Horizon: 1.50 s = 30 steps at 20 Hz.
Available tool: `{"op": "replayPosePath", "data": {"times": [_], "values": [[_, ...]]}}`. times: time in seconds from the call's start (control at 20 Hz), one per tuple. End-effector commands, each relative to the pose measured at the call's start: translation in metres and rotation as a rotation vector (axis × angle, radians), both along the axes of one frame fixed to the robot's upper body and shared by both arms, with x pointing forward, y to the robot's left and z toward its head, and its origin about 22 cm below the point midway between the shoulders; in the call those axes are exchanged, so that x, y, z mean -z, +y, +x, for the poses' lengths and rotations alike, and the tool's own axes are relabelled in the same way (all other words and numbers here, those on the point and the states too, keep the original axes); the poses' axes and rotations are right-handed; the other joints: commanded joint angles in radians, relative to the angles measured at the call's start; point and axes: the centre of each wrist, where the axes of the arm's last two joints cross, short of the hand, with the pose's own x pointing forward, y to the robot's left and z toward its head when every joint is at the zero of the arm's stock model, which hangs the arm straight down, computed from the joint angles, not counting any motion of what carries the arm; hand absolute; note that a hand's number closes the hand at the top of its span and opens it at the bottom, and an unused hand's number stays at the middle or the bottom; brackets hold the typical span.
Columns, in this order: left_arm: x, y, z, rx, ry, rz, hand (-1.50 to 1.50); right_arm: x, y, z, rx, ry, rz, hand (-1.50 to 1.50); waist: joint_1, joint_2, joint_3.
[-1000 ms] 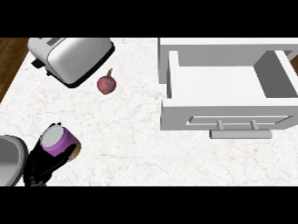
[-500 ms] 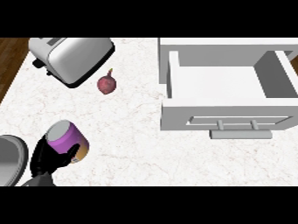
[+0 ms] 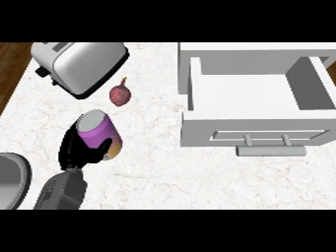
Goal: Pick up the can, place it into the drawer and close the drawer
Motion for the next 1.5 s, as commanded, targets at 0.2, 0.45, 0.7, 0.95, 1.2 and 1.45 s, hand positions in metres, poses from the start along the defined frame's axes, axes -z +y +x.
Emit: {"op": "replayPosePath", "data": {"times": [0.2, 0.45, 0.7, 0.95, 1.2, 1.45], "values": [[-0.044, -0.032, 0.025, 0.037, -0.093, 0.021, 1.50, -0.013, 0.002, 0.012, 0.007, -0.013, 0.004, -1.50, 0.003, 0.001, 0.000], [-0.098, -0.056, 0.030, 0.063, -0.140, 0.109, 1.50, -0.006, 0.013, 0.004, 0.018, -0.004, 0.010, -1.50, 0.004, -0.002, 0.001], [-0.158, -0.069, 0.046, 0.067, -0.157, 0.114, 1.50, -0.008, 0.008, -0.004, 0.000, 0.020, 0.011, -1.50, 0.003, -0.002, 0.000], [-0.189, -0.074, 0.057, 0.068, -0.154, 0.129, 1.50, -0.014, 0.011, -0.001, 0.021, -0.007, 0.008, -1.50, 0.002, 0.000, 0.000], [-0.210, -0.109, 0.074, 0.073, -0.166, 0.156, 1.50, -0.015, 0.021, -0.005, 0.014, 0.010, 0.009, -1.50, -0.004, 0.001, 0.000], [-0.233, -0.142, 0.081, 0.092, -0.189, 0.155, 1.50, -0.016, 0.009, 0.003, -0.001, -0.005, 0.003, -1.50, -0.007, 0.001, 0.000]]}}
